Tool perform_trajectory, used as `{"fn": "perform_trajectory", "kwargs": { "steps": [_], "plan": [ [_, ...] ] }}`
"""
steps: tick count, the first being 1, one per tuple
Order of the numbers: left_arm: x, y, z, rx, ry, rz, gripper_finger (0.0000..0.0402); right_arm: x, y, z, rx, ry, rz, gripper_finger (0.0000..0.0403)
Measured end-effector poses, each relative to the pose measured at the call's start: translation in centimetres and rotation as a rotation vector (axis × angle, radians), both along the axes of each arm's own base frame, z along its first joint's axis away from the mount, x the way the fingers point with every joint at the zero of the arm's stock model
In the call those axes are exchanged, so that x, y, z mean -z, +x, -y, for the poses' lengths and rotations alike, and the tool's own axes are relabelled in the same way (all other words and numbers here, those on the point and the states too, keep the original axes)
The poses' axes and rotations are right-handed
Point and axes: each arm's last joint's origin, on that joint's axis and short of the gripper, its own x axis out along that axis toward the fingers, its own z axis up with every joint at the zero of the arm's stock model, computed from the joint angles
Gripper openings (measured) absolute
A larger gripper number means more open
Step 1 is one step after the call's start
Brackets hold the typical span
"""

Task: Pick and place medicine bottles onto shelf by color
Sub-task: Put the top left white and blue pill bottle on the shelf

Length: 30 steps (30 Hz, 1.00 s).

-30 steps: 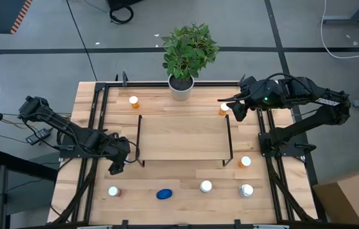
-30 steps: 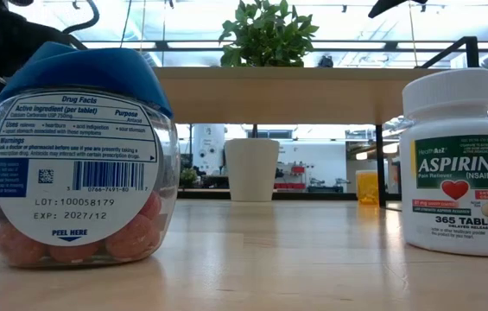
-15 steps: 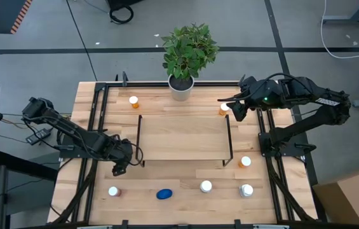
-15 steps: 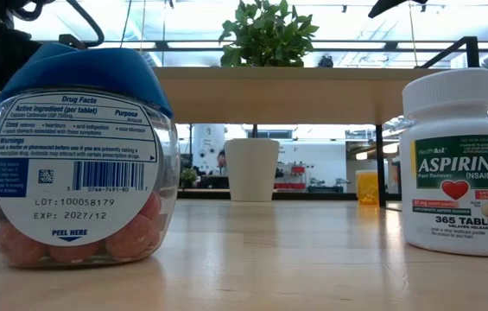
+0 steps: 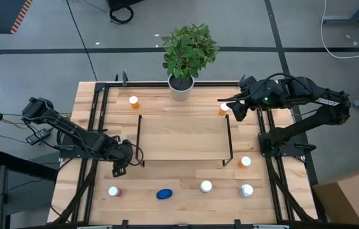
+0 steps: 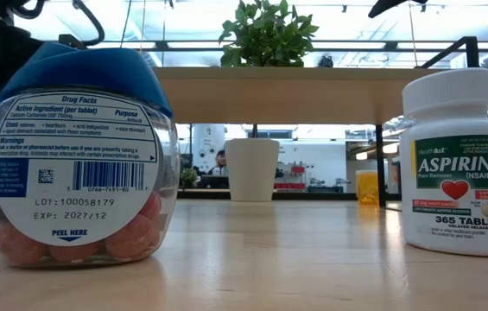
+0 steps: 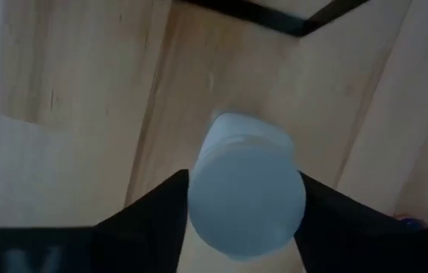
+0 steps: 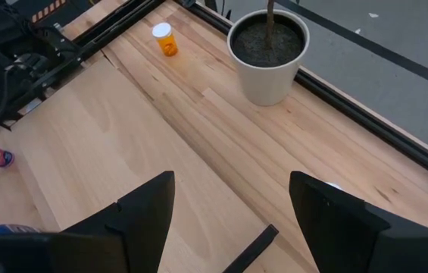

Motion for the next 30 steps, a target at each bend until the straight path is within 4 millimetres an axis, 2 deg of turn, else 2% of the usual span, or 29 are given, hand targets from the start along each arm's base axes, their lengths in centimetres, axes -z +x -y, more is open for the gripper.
{"fn": "perform_trajectory", "kwargs": {
  "steps": [2, 5, 10, 13, 18, 24, 30],
  "plan": [
    [-0.1, 0.2, 0.1, -0.001, -0.010, 0.017, 0.0177, 0.0, 0.0, 0.0, 0.000, 0.000, 0.000, 0.0269],
    [-0.1, 0.3, 0.2, 0.003, -0.033, 0.026, 0.0174, 0.0, 0.0, 0.0, 0.000, 0.000, 0.000, 0.0269],
    [-0.1, 0.3, 0.4, -0.018, -0.089, 0.005, 0.0194, 0.0, 0.0, 0.0, 0.000, 0.000, 0.000, 0.0269],
    [-0.9, 0.0, 0.4, -0.043, -0.113, -0.039, 0.0197, 0.0, 0.0, 0.0, -0.001, 0.000, 0.000, 0.0269],
    [-4.5, 0.1, 0.4, -0.050, -0.087, -0.078, 0.0175, 0.0, 0.0, 0.0, -0.001, -0.001, 0.000, 0.0269],
    [-11.0, 0.1, 0.2, -0.062, -0.029, -0.014, 0.0190, 0.0, 0.0, 0.0, -0.003, -0.003, 0.000, 0.0269],
    [-16.7, -1.1, -1.7, -0.103, 0.069, 0.022, 0.0192, 0.0, 0.0, 0.0, -0.003, -0.003, 0.001, 0.0269]
  ]
}}
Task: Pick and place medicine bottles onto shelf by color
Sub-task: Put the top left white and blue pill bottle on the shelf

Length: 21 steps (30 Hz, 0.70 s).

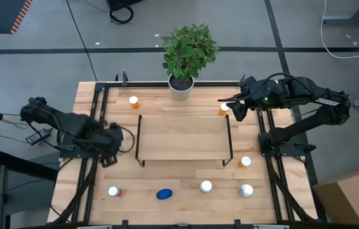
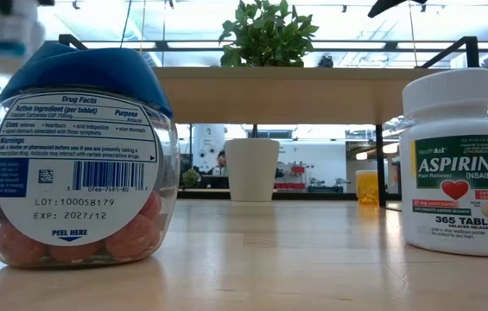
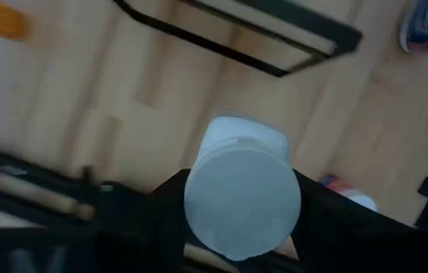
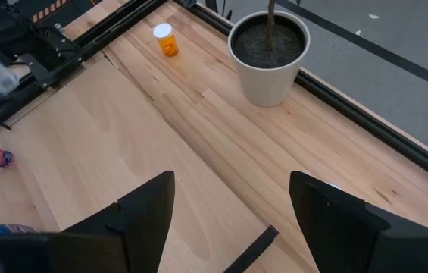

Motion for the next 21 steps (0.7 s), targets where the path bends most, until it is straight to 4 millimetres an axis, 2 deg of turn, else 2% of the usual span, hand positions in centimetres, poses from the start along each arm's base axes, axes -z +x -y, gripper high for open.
{"fn": "perform_trajectory", "kwargs": {
  "steps": [3, 6, 13, 21],
  "plan": [
    [-2.1, 0.2, -1.1, 0.034, 0.010, 0.078, 0.0177, 0.0, 0.0, 0.0, -0.002, -0.003, -0.001, 0.0269],
    [-3.3, 0.8, -2.2, 0.052, 0.030, 0.106, 0.0175, -0.1, 0.1, 0.0, -0.008, -0.009, 0.013, 0.0269],
    [-3.8, 4.2, -4.8, 0.129, 0.111, 0.051, 0.0195, -0.3, 0.3, 0.0, -0.017, -0.019, 0.030, 0.0269],
    [-4.6, 9.0, -8.5, 0.166, 0.173, 0.030, 0.0180, -0.3, 0.3, 0.0, -0.017, -0.019, 0.030, 0.0269]
  ]
}}
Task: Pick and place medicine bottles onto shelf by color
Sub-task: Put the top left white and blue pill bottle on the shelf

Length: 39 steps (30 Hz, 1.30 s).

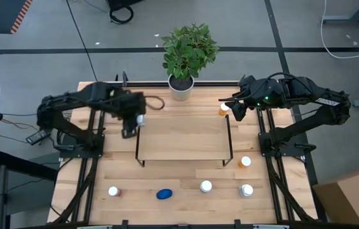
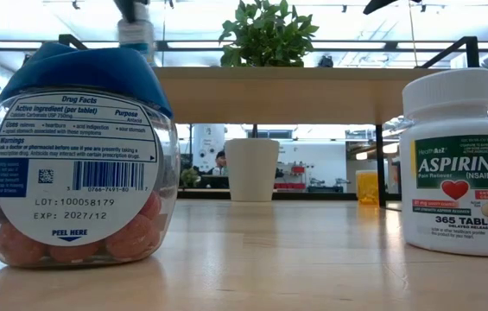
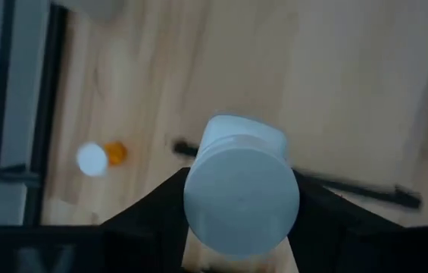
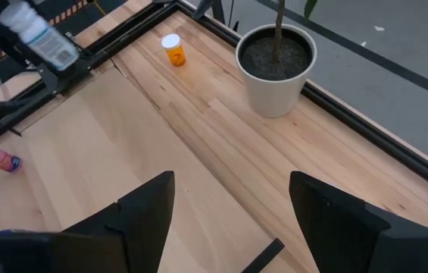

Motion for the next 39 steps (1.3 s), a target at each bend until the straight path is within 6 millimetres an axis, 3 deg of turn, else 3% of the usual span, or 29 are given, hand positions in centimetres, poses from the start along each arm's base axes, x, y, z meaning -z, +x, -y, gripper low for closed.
{"fn": "perform_trajectory", "kwargs": {
  "steps": [6, 13, 21, 28, 39],
  "plan": [
    [1.0, 2.8, -2.2, 0.040, -0.018, -0.051, 0.0199, 0.0, 0.0, 0.0, 0.009, 0.010, 0.005, 0.0269],
    [3.3, 4.9, -2.8, 0.067, -0.068, -0.129, 0.0187, 0.0, 0.0, 0.0, 0.008, 0.010, 0.005, 0.0269],
    [3.4, 5.2, -2.8, 0.038, -0.082, -0.104, 0.0200, 0.0, 0.0, 0.0, -0.003, -0.002, -0.002, 0.0269],
    [3.7, 5.9, -2.8, -0.064, -0.131, -0.070, 0.0189, 0.0, 0.0, 0.0, -0.009, -0.009, -0.005, 0.0269],
    [4.2, 6.4, -2.9, -0.067, -0.132, -0.079, 0.0199, 0.0, 0.0, 0.0, -0.012, -0.014, -0.008, 0.0269]
  ]
}}
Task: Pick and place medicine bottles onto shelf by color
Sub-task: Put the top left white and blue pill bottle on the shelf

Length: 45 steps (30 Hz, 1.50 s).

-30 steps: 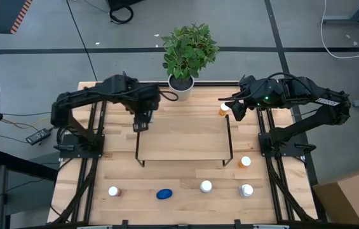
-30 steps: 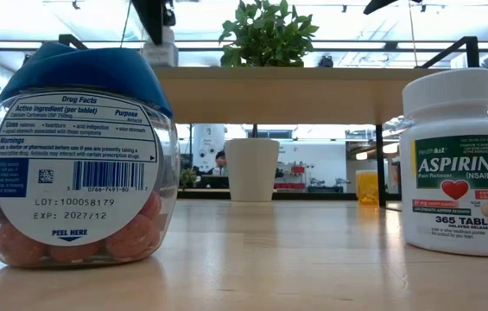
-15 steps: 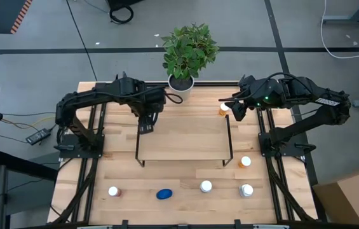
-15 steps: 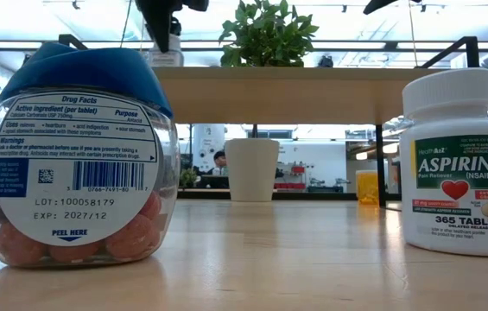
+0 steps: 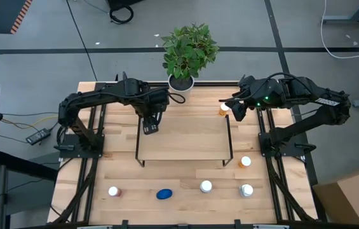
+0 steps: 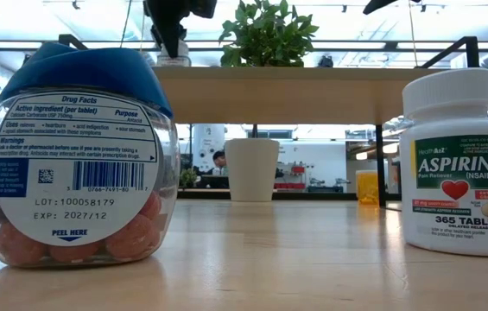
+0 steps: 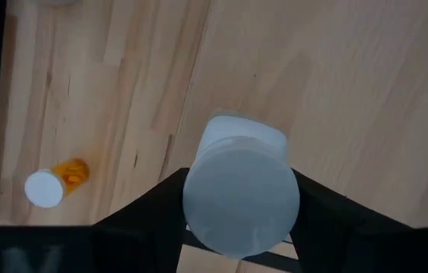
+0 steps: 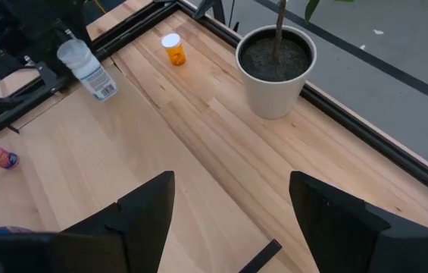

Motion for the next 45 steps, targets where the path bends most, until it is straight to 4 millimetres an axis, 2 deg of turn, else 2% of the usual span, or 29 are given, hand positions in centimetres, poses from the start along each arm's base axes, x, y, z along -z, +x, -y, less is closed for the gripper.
{"fn": "perform_trajectory", "kwargs": {
  "steps": [21, 30, 35, 45],
  "plan": [
    [0.1, -0.1, 0.1, -0.043, -0.019, -0.009, 0.0195, 0.0, 0.0, 0.0, 0.001, -0.001, 0.000, 0.0269],
    [2.6, 0.0, 0.4, -0.043, -0.033, -0.073, 0.0202, 0.0, 0.0, 0.0, 0.000, -0.001, 0.000, 0.0269],
    [2.7, 0.2, 0.5, -0.059, -0.031, -0.055, 0.0200, 0.0, 0.0, 0.0, 0.000, -0.001, 0.000, 0.0269],
    [2.9, 0.2, 0.6, -0.030, -0.035, -0.059, 0.0232, 0.0, 0.0, 0.0, 0.000, -0.001, 0.000, 0.0269]
  ]
}}
